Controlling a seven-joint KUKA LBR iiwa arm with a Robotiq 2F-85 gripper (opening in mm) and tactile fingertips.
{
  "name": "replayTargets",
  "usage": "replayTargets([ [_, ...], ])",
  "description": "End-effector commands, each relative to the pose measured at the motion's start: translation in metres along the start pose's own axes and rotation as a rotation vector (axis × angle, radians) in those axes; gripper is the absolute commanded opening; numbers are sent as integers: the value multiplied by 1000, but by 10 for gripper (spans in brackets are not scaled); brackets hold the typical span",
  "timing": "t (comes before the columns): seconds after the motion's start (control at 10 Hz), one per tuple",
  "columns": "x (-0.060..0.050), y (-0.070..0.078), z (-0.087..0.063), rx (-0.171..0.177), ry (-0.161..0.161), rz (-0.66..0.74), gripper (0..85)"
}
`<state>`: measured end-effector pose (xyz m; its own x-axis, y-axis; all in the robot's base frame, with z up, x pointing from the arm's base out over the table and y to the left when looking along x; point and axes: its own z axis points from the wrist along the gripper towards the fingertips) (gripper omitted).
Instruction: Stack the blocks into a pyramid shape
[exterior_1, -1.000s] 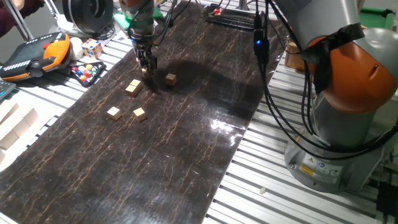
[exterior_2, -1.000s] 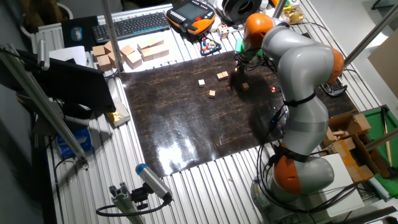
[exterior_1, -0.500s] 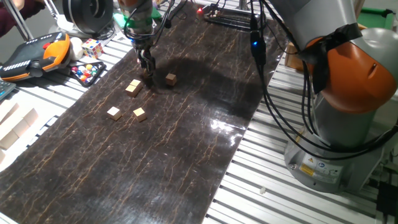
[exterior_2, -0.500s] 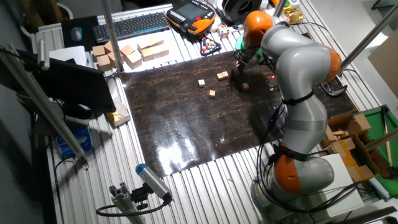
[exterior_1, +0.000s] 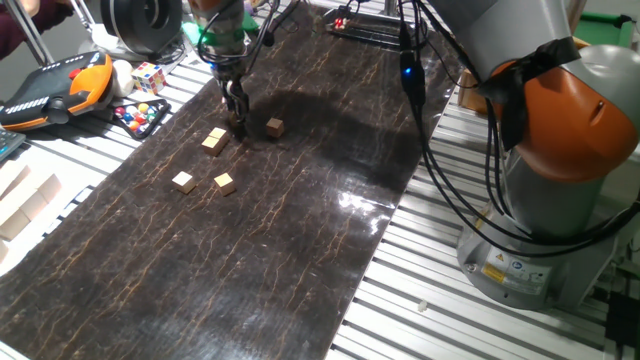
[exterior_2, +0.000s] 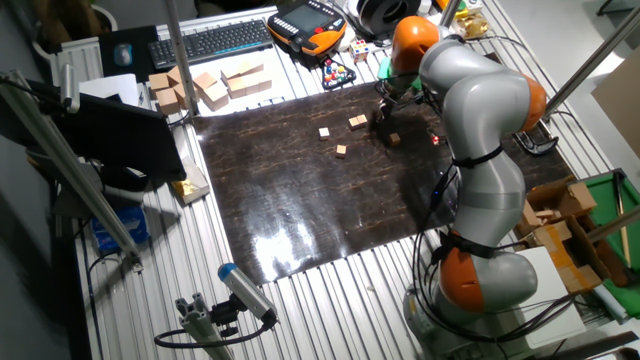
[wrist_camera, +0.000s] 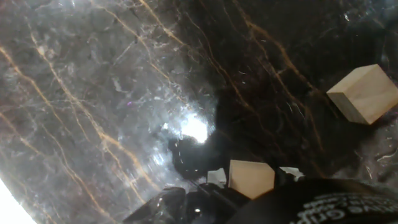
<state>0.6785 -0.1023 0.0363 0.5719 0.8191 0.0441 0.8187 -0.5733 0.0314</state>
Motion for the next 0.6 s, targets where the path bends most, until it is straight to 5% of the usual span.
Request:
replayTargets([
  [0.0, -1, 0, 2, 1, 4, 0, 470],
  [0.2, -1, -1, 0, -1, 5, -17, 360],
  [0.3, 0, -2, -1, 0, 14, -42, 87],
  [0.5, 2, -3, -2, 3, 22, -68, 7],
])
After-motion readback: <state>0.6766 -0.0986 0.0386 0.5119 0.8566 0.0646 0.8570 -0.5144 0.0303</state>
